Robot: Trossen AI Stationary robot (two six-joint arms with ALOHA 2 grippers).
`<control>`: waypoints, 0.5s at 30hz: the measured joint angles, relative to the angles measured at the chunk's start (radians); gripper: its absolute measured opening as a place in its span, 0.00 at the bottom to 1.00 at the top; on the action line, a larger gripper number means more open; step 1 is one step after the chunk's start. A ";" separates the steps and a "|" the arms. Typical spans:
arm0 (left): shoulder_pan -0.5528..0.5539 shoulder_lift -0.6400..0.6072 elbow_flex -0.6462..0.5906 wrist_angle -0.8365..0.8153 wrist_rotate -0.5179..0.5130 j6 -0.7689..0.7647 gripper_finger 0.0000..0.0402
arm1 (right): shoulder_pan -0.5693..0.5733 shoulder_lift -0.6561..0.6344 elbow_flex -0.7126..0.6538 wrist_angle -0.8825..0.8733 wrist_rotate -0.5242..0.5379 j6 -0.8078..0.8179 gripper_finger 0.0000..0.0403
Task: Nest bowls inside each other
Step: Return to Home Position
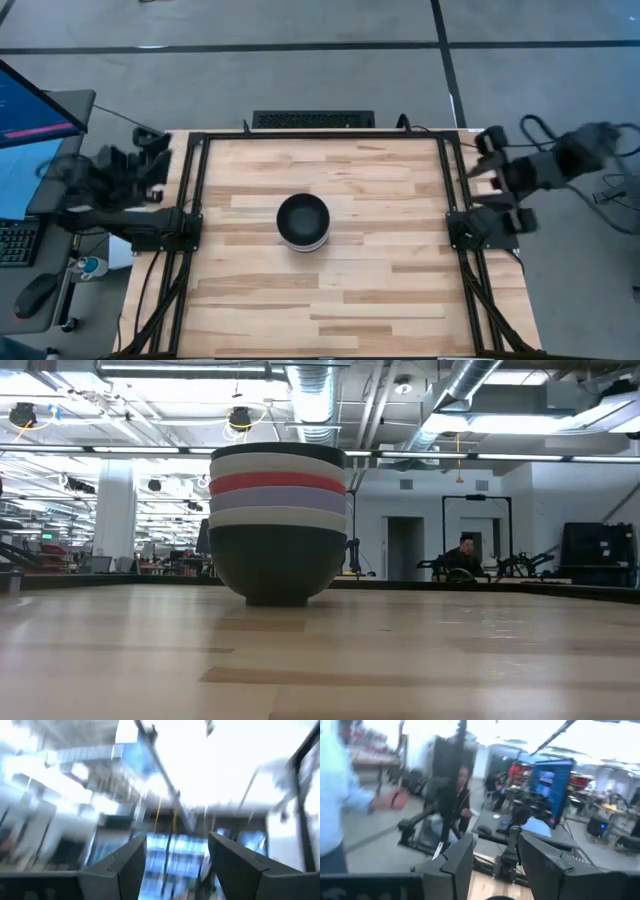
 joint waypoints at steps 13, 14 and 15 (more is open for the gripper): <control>0.002 -0.120 -0.498 0.334 -0.192 -0.048 0.51 | 0.006 -0.650 -1.059 0.798 0.070 -0.007 0.45; 0.003 -0.122 -0.520 0.333 -0.226 -0.060 0.51 | 0.005 -0.697 -1.129 0.867 0.066 -0.033 0.45; 0.002 -0.126 -0.548 0.343 -0.277 -0.097 0.51 | 0.004 -0.741 -1.204 0.952 0.056 -0.061 0.45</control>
